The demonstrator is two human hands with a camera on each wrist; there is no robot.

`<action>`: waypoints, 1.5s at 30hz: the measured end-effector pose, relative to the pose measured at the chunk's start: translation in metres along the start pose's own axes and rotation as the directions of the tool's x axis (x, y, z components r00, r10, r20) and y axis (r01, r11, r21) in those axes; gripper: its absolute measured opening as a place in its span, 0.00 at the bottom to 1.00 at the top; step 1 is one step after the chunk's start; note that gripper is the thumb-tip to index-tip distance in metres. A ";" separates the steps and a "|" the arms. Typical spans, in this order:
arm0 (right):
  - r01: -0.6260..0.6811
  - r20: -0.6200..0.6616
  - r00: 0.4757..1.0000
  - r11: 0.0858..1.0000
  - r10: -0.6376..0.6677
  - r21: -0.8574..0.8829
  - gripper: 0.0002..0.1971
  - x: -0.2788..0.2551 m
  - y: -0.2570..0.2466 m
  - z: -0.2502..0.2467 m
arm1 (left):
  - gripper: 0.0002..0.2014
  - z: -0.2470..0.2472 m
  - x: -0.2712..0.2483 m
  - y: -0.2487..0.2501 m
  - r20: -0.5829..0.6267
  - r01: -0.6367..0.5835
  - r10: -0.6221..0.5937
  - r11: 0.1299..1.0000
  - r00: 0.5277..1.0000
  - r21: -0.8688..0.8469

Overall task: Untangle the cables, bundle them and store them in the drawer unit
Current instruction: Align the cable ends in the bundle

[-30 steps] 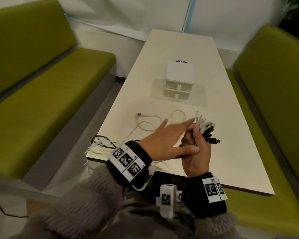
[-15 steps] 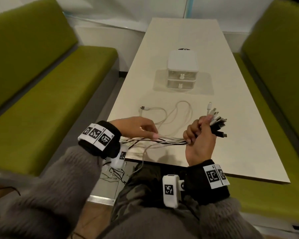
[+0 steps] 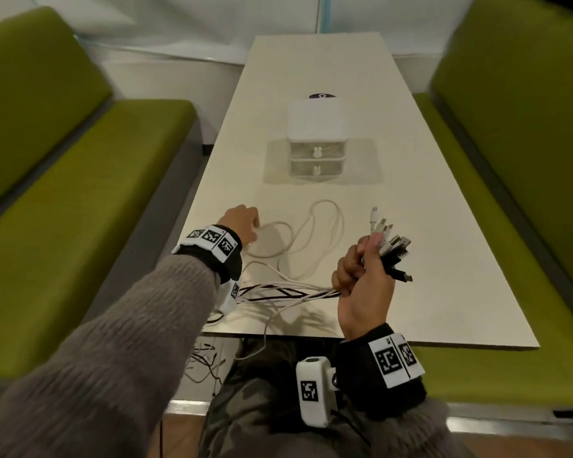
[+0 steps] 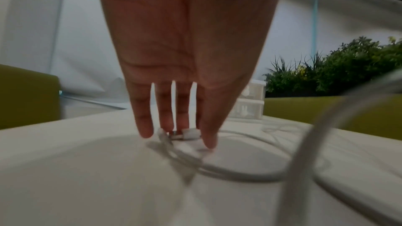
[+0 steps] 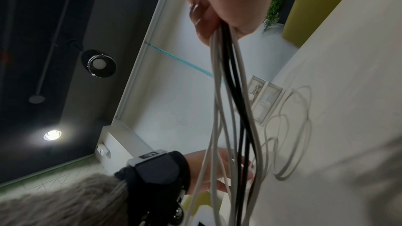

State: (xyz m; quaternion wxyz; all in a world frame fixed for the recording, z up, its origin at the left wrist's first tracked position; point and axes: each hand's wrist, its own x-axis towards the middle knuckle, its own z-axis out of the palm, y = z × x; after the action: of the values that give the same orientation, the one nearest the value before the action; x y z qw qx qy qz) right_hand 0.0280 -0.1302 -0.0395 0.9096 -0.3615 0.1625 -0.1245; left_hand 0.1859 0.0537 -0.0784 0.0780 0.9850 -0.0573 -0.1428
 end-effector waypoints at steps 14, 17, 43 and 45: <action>0.002 -0.011 1.000 1.000 -0.001 0.010 0.16 0.016 -0.005 0.000 | 0.04 -0.066 -0.045 0.015 -0.329 -0.275 -0.005 0.536 0.944 -0.798; 0.068 0.023 0.998 0.994 -0.066 -0.088 0.13 0.020 -0.002 0.004 | 0.08 -0.080 -0.062 0.030 -0.375 -0.363 0.046 0.383 0.926 -0.850; 0.082 0.069 0.995 0.962 -0.066 -0.261 0.07 0.022 -0.007 0.008 | 0.07 -0.041 -0.106 0.114 -0.345 -0.433 0.283 0.364 0.895 -0.825; 0.065 0.086 0.995 0.975 -0.048 -0.212 0.06 0.021 -0.007 0.008 | 0.02 -0.045 -0.107 0.110 -0.319 -0.421 0.298 0.402 0.900 -0.813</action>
State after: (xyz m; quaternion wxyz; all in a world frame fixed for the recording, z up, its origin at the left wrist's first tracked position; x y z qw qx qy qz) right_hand 0.0496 -0.1373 -0.0331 0.8672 -0.4666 0.1280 -0.1176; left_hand 0.0866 -0.0338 0.0124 0.5946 0.7796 -0.1833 -0.0710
